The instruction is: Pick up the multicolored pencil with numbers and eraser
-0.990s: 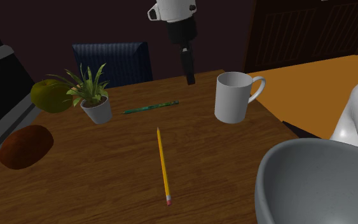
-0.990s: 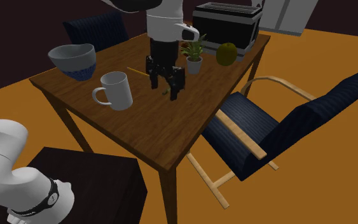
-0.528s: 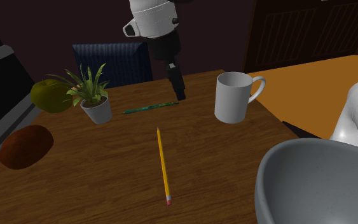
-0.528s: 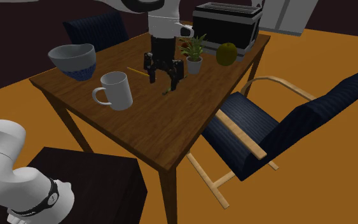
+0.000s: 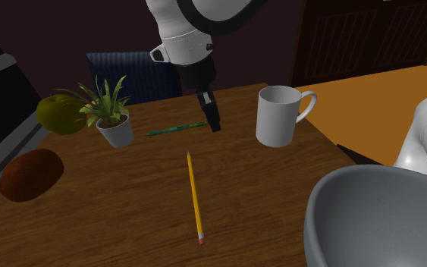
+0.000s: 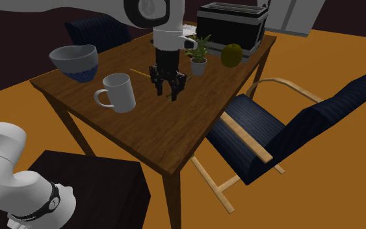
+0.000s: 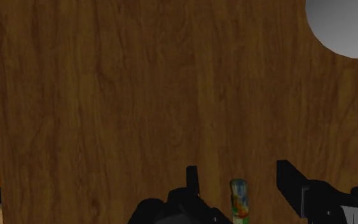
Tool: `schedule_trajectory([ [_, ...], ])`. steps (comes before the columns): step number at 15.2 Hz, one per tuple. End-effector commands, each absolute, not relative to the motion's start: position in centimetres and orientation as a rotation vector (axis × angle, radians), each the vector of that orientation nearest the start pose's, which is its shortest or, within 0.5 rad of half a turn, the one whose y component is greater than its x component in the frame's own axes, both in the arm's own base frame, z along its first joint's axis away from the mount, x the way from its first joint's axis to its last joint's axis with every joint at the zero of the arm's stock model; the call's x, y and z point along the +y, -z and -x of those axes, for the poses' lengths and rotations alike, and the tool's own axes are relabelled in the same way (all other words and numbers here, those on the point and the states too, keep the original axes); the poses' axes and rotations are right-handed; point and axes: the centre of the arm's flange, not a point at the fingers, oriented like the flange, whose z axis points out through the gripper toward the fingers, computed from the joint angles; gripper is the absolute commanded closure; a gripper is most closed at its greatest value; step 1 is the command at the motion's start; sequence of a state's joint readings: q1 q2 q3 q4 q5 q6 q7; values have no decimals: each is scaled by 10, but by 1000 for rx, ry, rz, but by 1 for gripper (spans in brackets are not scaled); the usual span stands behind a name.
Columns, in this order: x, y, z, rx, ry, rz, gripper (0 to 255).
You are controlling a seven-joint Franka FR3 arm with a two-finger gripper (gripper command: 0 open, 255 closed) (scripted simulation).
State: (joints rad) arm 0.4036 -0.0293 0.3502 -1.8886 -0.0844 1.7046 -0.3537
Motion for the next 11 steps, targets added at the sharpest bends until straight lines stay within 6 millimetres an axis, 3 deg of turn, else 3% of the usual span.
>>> schedule_trajectory([
  [1,362,-500,-395,-1736,-220,2755,255],
  [8,361,-497,-393,-1736,-219,2755,255],
  [11,362,-511,-394,-1736,-220,2755,255],
])
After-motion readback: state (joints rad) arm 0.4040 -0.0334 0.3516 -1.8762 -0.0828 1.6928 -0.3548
